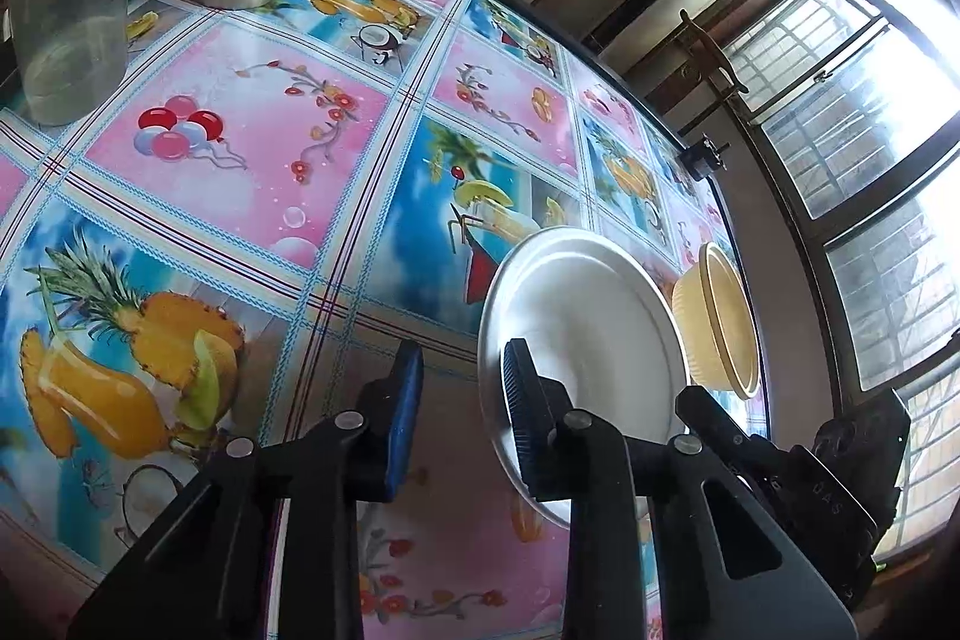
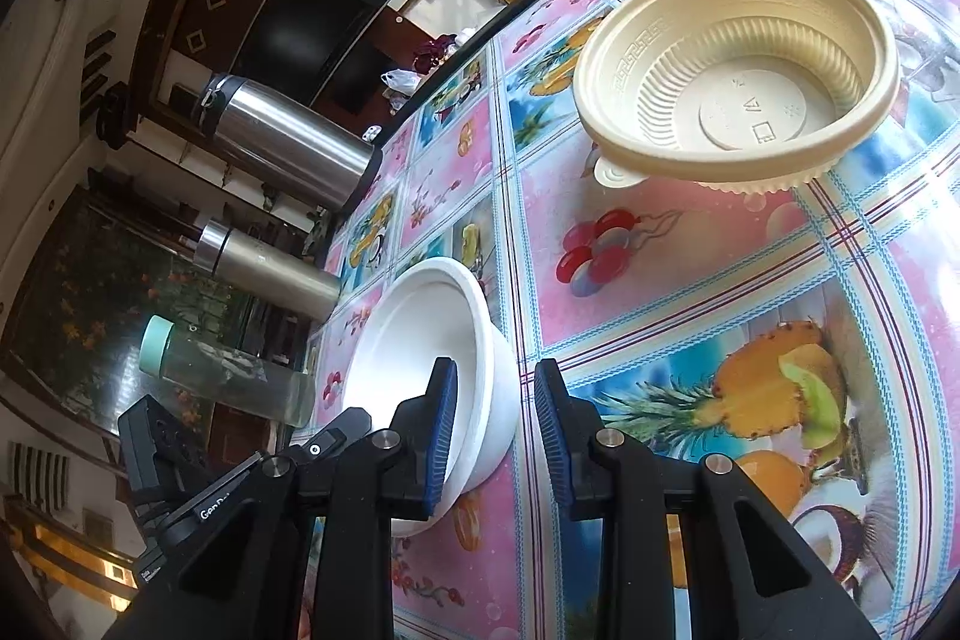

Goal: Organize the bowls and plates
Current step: 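Lift the white bowl and carry it toward the stack in the left gripper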

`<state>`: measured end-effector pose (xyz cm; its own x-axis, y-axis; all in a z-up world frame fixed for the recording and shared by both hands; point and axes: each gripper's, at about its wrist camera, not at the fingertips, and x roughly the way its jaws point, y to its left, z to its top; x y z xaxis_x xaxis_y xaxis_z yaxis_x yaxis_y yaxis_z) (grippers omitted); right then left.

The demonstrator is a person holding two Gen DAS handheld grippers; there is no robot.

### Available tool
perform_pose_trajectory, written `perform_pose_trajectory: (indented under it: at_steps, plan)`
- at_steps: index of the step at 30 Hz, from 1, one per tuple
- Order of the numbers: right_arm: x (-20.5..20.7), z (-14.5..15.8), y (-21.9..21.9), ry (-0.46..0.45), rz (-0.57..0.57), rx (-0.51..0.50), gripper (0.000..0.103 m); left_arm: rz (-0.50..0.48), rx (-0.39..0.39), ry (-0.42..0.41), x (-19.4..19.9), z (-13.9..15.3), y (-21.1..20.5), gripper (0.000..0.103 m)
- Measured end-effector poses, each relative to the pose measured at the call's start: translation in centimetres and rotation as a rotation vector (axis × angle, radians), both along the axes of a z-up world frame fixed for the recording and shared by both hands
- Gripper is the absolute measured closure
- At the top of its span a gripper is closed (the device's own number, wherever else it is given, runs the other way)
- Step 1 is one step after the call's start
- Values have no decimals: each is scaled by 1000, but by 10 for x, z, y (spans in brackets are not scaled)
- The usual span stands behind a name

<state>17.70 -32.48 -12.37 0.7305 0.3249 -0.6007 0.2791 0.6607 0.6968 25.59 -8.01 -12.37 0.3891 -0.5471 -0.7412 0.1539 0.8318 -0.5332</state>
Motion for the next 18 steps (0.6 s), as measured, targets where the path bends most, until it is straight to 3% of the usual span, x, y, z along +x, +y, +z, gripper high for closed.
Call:
perform_pose_trajectory:
  at_steps: [7,18]
  plan:
    - [1,0,1,2,-5,-15,74,-7,-2,-6,-1,0,-2,91]
    - [5,-2,4,11,4,-6,96,-40,16,-51,-7,8,-10,97]
